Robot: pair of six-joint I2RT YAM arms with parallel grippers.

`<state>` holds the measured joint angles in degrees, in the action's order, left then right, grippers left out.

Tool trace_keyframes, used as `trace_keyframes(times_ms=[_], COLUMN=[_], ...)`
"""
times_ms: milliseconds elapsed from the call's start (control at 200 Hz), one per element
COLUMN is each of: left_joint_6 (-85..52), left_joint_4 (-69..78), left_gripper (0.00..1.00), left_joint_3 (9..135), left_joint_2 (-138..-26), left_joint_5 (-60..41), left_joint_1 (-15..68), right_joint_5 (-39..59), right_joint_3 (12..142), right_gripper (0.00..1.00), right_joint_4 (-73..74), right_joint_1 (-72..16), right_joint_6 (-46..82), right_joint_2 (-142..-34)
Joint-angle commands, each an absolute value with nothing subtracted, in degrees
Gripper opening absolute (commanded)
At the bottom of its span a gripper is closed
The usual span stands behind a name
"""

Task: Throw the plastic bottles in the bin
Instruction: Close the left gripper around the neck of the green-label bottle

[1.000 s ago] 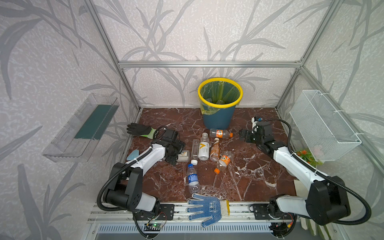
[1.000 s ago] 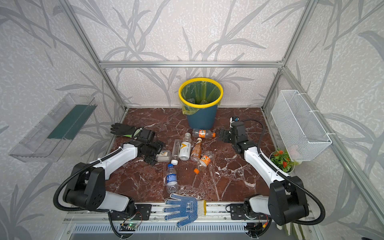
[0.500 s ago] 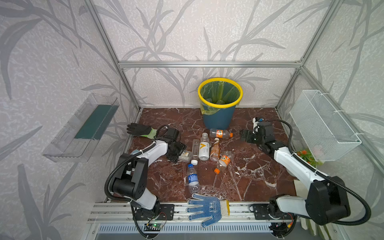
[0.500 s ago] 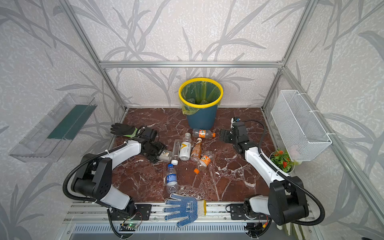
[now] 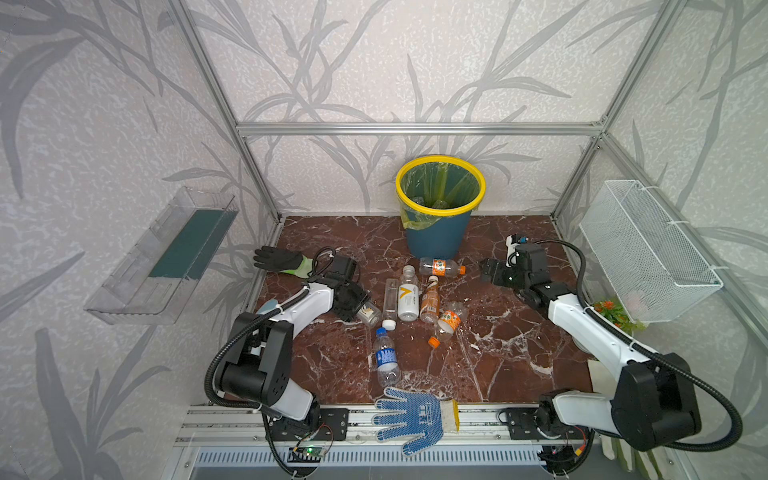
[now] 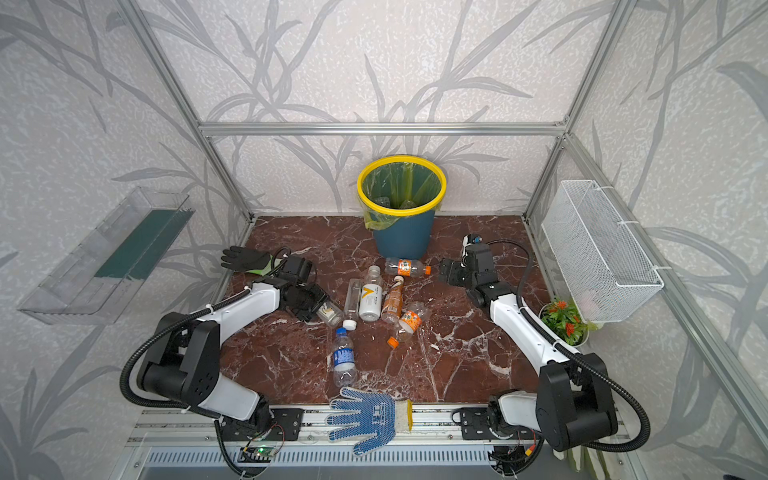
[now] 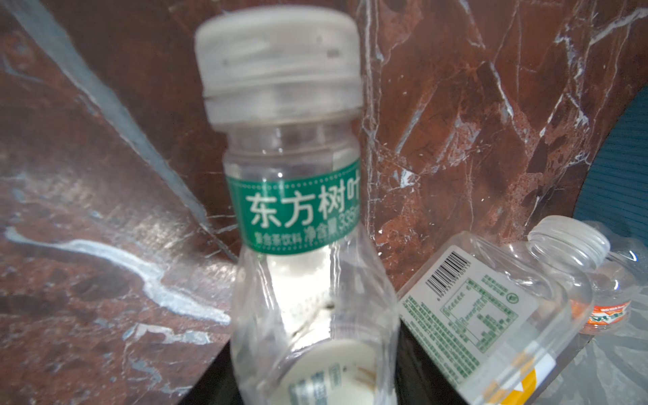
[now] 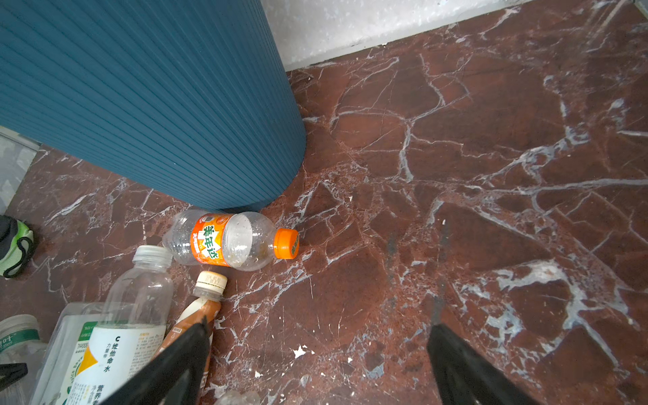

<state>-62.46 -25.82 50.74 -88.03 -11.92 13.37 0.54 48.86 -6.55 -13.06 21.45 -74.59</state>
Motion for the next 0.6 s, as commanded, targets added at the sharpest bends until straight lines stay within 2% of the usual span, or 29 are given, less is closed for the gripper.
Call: trace_keyframes(times_ms=[0, 75, 140, 295, 465, 595], left_joint_6=[-58.6, -56.3, -54.2, -51.3, -49.4, -46.7], left_joint_4=[-27.4, -29.1, -30.8, -32.6, -32.9, -34.1], left_gripper=[0.57, 0.69, 0.74, 0.75, 0.66, 0.67], left_joint_3=[50.3, 51.8, 53.5, 56.2, 57.8, 58.6], left_joint_2=[-87.2, -87.9, -88.7, -90.6, -92.7, -94.2], left_joint_5=[-8.8, -8.2, -7.9, -8.1, -9.3, -10.1], left_joint_1=[12.6, 12.5, 12.6, 12.6, 12.6, 12.6], right_joint_5=[0.4, 0.5, 0.9, 1.1, 0.7, 0.2], right_joint_3=[49.7, 49.7, 49.3, 48.3, 47.6, 47.4], right_gripper=[0.98, 0.98, 0.97, 0.97, 0.97, 0.97], right_joint_4=[-8.0, -8.0, -7.5, -6.8, -6.8, -7.2], right_joint_1=[-12.8, -12.8, -12.8, -12.8, -12.8, -12.8], right_joint_6=[21.6, 21.8, 21.6, 22.1, 22.0, 21.5], right_joint_2=[-72.4, -72.2, -72.0, -71.8, -71.2, -70.8])
